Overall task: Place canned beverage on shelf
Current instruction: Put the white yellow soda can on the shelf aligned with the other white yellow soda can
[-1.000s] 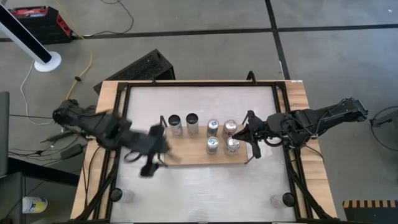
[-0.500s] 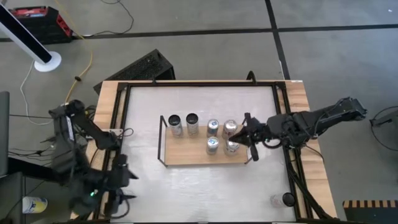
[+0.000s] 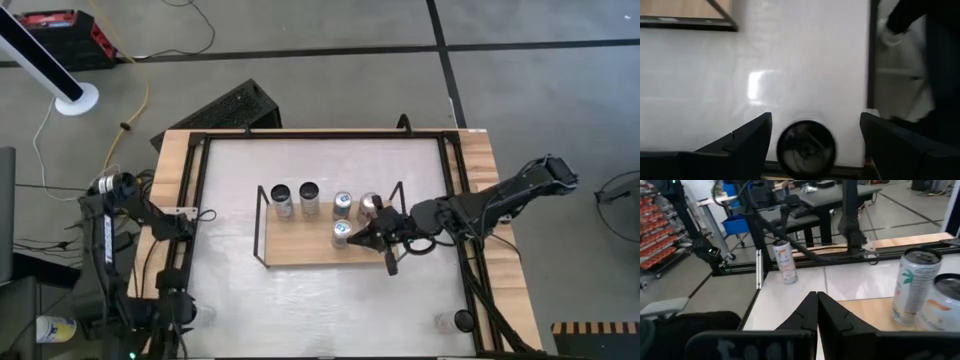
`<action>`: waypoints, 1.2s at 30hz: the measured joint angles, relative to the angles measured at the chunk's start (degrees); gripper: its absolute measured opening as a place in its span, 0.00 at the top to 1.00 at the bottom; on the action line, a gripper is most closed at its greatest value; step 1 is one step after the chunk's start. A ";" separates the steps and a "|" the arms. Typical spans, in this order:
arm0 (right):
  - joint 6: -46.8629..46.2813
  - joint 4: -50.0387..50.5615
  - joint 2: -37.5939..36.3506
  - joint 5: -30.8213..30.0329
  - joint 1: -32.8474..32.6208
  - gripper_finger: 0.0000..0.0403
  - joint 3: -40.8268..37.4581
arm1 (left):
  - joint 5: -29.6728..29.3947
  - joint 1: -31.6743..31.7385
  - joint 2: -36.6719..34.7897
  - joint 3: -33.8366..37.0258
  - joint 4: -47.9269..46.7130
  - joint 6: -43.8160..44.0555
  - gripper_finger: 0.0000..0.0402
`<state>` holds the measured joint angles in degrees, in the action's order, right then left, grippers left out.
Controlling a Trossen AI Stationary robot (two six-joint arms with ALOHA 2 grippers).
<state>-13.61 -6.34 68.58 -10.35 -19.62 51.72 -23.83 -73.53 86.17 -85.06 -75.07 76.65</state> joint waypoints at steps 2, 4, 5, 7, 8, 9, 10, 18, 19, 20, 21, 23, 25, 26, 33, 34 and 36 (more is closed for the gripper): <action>0.00 0.56 0.09 -0.02 -0.86 0.93 0.00 | -0.13 0.04 1.87 0.00 -0.26 -1.44 0.29; 0.00 0.51 0.11 -0.02 -1.85 0.93 0.00 | -0.34 0.08 3.60 0.00 -0.03 -4.16 0.29; 0.00 0.42 0.09 -0.02 -2.32 0.93 0.00 | 0.19 0.10 4.32 0.00 0.01 -5.55 0.29; 0.01 0.31 0.08 -0.04 -3.33 0.93 0.00 | 2.95 0.51 5.57 0.00 -0.04 -7.38 0.29; 0.02 0.28 0.08 -0.04 -3.71 0.93 0.00 | 4.51 0.69 6.01 0.00 0.00 -7.46 0.29; 0.02 0.14 0.08 -0.04 -3.96 0.93 0.00 | 5.57 0.76 6.45 0.00 0.02 -7.18 0.29; 0.02 -0.02 0.08 -0.04 -4.15 0.93 0.00 | 5.69 0.76 6.60 0.00 -0.02 -6.99 0.29; 0.07 -0.07 0.08 -0.15 -4.36 0.93 0.00 | 3.53 0.76 6.73 0.00 -1.21 -7.09 0.29; 0.11 -0.03 0.08 -0.15 -4.36 0.93 0.00 | 3.76 0.76 6.74 -0.02 -2.14 -6.90 0.29; 0.16 0.01 0.08 -0.15 -4.36 0.93 0.00 | 3.92 0.76 6.73 0.00 -3.19 -6.48 0.29; 0.22 0.03 0.08 -0.15 -4.36 0.93 0.00 | 4.22 0.76 6.73 0.00 -4.06 -5.87 0.29; 0.23 0.25 0.08 -0.15 -4.36 0.93 0.00 | 5.74 0.76 6.73 -0.02 -4.34 -4.88 0.29; 0.21 0.34 0.08 -0.15 -4.36 0.93 0.00 | 7.53 0.76 6.73 -0.01 -4.31 -4.56 0.29; 0.20 0.43 0.08 -0.15 -4.36 0.93 0.00 | 8.08 0.76 6.73 -0.01 -4.31 -4.30 0.29; 0.15 0.75 0.08 -0.22 -4.78 0.93 0.00 | 9.34 0.76 6.75 -0.02 -4.35 -2.70 0.29; 0.11 0.75 0.08 -0.22 -4.91 0.93 0.00 | 9.60 0.76 6.73 -0.01 -4.35 -2.52 0.29; -0.02 0.73 0.08 -0.22 -5.40 0.93 0.00 | 10.12 0.76 6.73 -0.01 -4.34 -1.97 0.29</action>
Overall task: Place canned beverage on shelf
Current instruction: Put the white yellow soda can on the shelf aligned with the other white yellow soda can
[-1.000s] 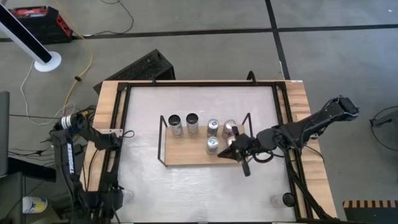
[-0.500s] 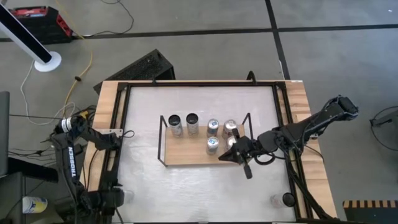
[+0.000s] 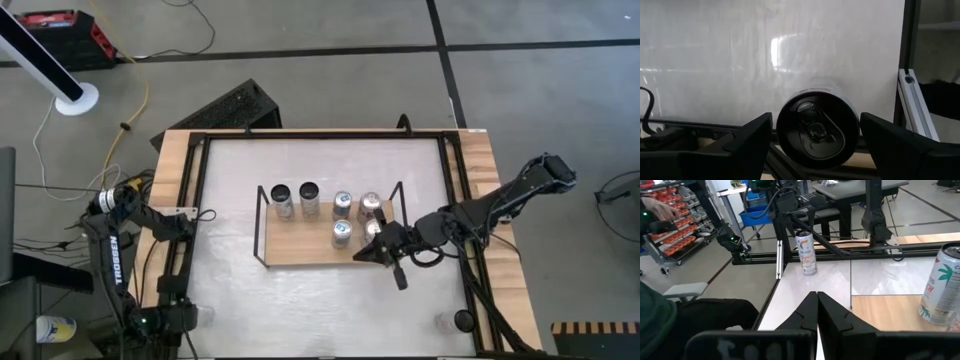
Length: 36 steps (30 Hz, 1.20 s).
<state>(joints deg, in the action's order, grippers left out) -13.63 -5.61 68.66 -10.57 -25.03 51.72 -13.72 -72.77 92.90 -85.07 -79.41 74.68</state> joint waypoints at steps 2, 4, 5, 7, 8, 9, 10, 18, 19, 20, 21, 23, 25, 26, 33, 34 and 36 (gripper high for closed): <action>0.02 0.00 0.00 0.00 -0.55 0.93 0.00 | 0.38 0.00 0.02 0.00 0.31 0.32 0.29; 0.00 0.00 0.00 0.00 -1.12 0.93 0.00 | 0.44 -0.02 0.00 -0.01 0.52 0.28 0.29; 0.02 0.00 0.00 0.00 -1.35 0.93 0.00 | 0.44 -0.14 0.00 -0.01 0.53 0.26 0.29; 0.02 0.00 0.00 0.00 -1.73 0.93 0.00 | -0.23 -0.57 0.00 -0.01 0.53 0.26 0.29; 0.02 0.00 0.00 0.00 -1.89 0.93 0.00 | -0.56 -0.78 0.00 -0.01 0.55 0.36 0.29; 0.02 0.00 0.00 0.00 -2.01 0.93 0.00 | -0.66 -0.98 0.00 0.00 0.54 0.72 0.29; 0.02 -0.02 0.00 0.00 -2.00 0.93 0.00 | -0.68 -1.23 0.00 0.11 0.54 1.31 0.29; 0.02 -0.68 0.00 0.00 -1.98 0.93 0.00 | -0.59 -2.49 -0.04 5.00 3.99 3.12 0.29; 0.02 -0.80 0.00 0.00 -1.98 0.93 0.00 | -0.61 -2.49 -0.07 5.27 4.13 3.08 0.29; 0.00 -0.85 0.00 0.00 -1.98 0.93 0.00 | -0.56 -2.49 -0.07 5.43 3.92 3.07 0.29; -0.04 -0.93 0.00 0.00 -1.98 0.93 0.00 | -0.51 -2.49 -0.07 5.43 3.92 2.99 0.29; -0.30 -0.93 0.00 0.00 -1.98 0.93 0.00 | -0.33 -2.48 -0.07 5.45 3.96 2.59 0.30; -0.42 -0.94 0.00 0.00 -1.98 0.93 0.00 | -0.20 -2.47 -0.09 5.45 3.96 2.55 0.33; -0.42 -0.94 0.00 0.00 -1.98 0.93 0.00 | -0.15 -2.47 -0.09 5.45 3.99 2.42 0.36; -0.46 -2.47 0.00 -3.96 -1.45 0.93 0.00 | -5.57 -0.39 -0.20 3.68 4.59 -5.61 0.40; -0.44 -3.20 0.00 -4.86 -1.44 0.93 -0.02 | -7.81 0.63 -0.72 3.31 4.58 -7.60 0.40; -0.42 -4.59 -0.01 -5.94 -1.43 0.93 -0.02 | -10.95 3.58 -1.73 2.47 4.65 -11.48 0.40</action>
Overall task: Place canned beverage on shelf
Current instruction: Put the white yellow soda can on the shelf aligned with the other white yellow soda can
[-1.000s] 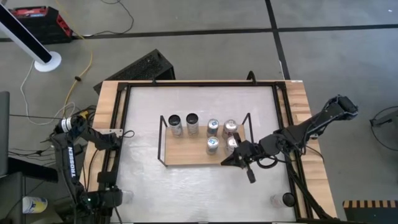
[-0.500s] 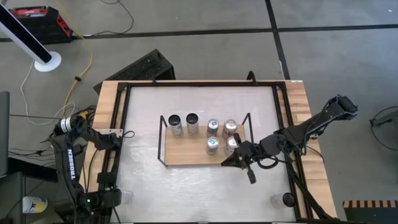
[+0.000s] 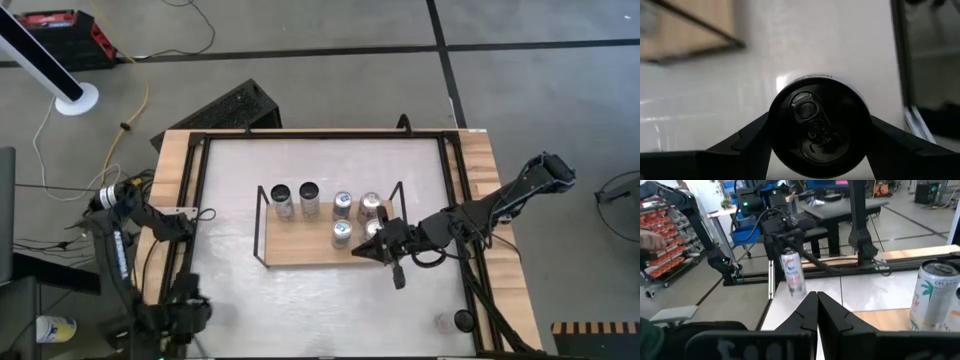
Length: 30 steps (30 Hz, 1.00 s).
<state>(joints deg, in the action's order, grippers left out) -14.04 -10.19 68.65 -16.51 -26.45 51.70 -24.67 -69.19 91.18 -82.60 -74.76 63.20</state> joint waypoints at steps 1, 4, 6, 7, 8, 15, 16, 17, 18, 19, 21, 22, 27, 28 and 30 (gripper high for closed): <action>0.00 -0.33 -0.01 -0.15 -0.01 0.93 0.00 | -0.74 1.84 -0.35 -0.20 0.35 -2.25 0.40; 0.02 -0.60 -0.01 -0.15 -0.03 0.93 0.00 | 0.62 8.99 -1.26 -0.29 3.76 -12.60 0.40; 0.43 -0.59 -0.01 -0.15 -0.03 0.93 0.00 | 2.09 14.01 -1.52 -0.29 8.81 -21.27 0.40; 0.44 -0.56 -0.01 -0.15 -0.03 0.93 0.00 | 3.68 16.63 -1.53 -0.30 11.87 -25.72 0.40; 0.45 -0.45 -0.01 -0.15 -0.03 0.93 0.00 | 5.83 19.36 -1.53 -0.34 14.86 -30.25 0.40; 0.96 2.08 -0.01 -0.15 -0.62 0.93 0.00 | 12.64 35.42 -1.60 -3.09 22.97 -53.33 0.40; 0.97 3.00 -0.01 -0.15 -0.91 0.93 0.00 | 12.91 37.73 -1.62 -3.68 22.43 -55.44 0.40; 1.02 3.70 0.21 -0.14 -1.30 0.93 0.00 | 12.94 39.74 -1.61 -4.17 22.22 -57.46 0.40; 1.01 3.76 0.88 -0.15 -1.67 0.93 0.01 | 13.03 41.71 -1.55 -4.66 22.28 -59.29 0.40; 1.03 3.84 1.60 -0.15 -1.91 0.93 0.02 | 13.41 43.60 -1.53 -5.00 22.52 -61.12 0.40; 1.58 4.26 3.07 -0.11 -2.81 0.93 -0.04 | 14.63 47.25 -1.63 -5.34 22.81 -64.50 0.40; 2.04 3.93 3.86 -0.13 -3.22 0.93 -0.04 | 15.47 49.04 -1.64 -5.34 22.68 -65.76 0.40; 4.03 3.03 7.81 -0.11 -4.55 0.93 0.00 | 18.92 56.28 -1.19 -5.27 22.43 -70.61 0.40; 4.04 2.67 8.51 -0.11 -4.66 0.93 -0.02 | 18.94 57.16 -1.11 -5.27 22.38 -71.69 0.40; 4.09 1.50 9.31 -0.12 -4.61 0.93 -0.02 | 18.90 58.31 -1.09 -5.27 21.67 -73.51 0.40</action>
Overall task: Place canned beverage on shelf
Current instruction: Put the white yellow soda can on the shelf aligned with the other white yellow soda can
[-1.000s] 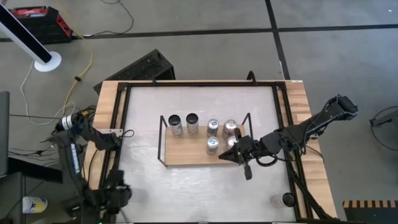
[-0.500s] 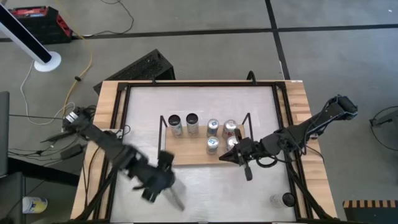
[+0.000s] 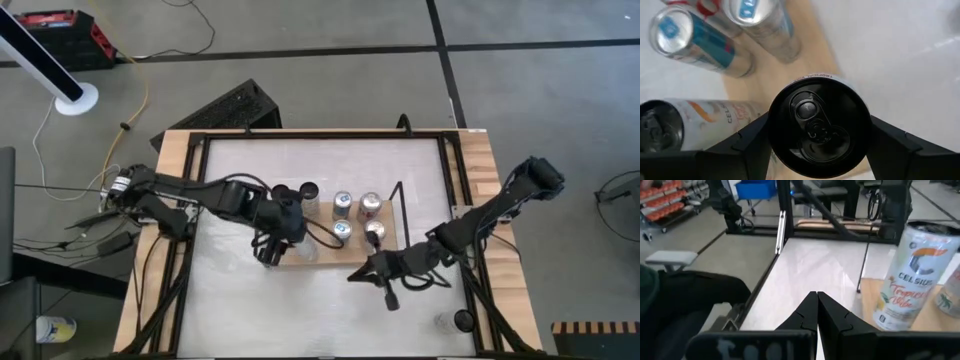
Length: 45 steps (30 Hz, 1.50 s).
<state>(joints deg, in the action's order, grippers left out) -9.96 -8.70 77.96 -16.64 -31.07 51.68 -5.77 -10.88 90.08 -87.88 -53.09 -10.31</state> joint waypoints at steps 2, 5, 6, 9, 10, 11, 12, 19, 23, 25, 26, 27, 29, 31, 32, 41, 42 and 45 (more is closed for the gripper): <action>0.00 -0.57 0.49 0.01 0.25 0.93 0.02 | 0.91 0.82 0.00 0.00 -0.70 -2.00 0.40; -0.02 -0.12 1.19 0.01 0.50 0.93 0.00 | 1.01 1.47 0.02 0.00 -0.91 -4.83 0.40; -0.02 -0.14 1.19 0.00 0.52 0.93 0.00 | 1.03 1.54 0.02 0.00 -1.17 -5.56 0.40; -0.04 -0.56 1.10 0.01 0.52 0.93 0.02 | 1.67 1.65 0.02 0.00 -2.06 -7.29 0.39; -0.04 -0.52 1.11 0.01 0.50 0.93 0.02 | 1.96 1.61 0.02 0.00 -2.09 -7.78 0.38; -0.04 -0.52 1.13 0.01 0.50 0.93 0.02 | 2.14 1.45 0.02 0.00 -2.03 -7.95 0.36; -0.04 -0.65 1.13 0.01 0.50 0.93 0.02 | 2.30 1.36 0.02 0.00 -1.89 -7.88 0.34; -0.04 -0.95 1.13 0.01 0.50 0.93 0.02 | 2.74 1.38 -0.02 -0.09 -1.65 -5.09 0.27; -0.04 -0.92 1.13 0.01 0.48 0.93 0.02 | 2.32 1.36 -0.02 -0.09 -1.70 -4.87 0.26; -0.07 -0.90 1.13 0.01 0.46 0.93 0.02 | 2.44 1.35 -0.02 -0.09 -1.71 -4.82 0.26; -0.07 -0.86 1.13 0.01 0.46 0.93 0.02 | 2.52 1.34 -0.02 -0.09 -1.75 -4.81 0.26; -0.07 -0.83 1.13 0.01 0.46 0.93 0.02 | 2.54 1.30 -0.02 -0.09 -1.76 -4.77 0.26; -0.07 -0.84 1.13 0.01 0.46 0.93 0.02 | 2.54 1.27 -0.02 -0.09 -1.72 -4.61 0.26; -0.09 -0.80 1.13 0.01 0.46 0.93 0.02 | 2.54 1.27 -0.02 -0.07 -1.43 -2.61 0.26; -0.10 -0.80 1.13 0.02 0.44 0.93 0.02 | 2.56 1.27 -0.02 -0.07 -1.19 -0.38 0.26; -0.10 -0.81 1.13 0.03 0.45 0.93 0.02 | 2.55 1.27 -0.02 -0.04 -1.22 22.70 0.25; -0.10 -0.80 1.13 0.03 0.44 0.93 0.02 | 2.53 1.27 -0.02 -0.04 -1.53 24.22 0.25; -0.11 -0.82 1.13 0.03 0.45 0.93 0.02 | 2.29 1.27 -0.02 0.00 -2.31 28.63 0.25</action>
<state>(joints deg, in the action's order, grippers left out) -10.07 -9.52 79.09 -16.60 -30.62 51.70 -3.48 -9.61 90.06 -87.88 -55.39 18.32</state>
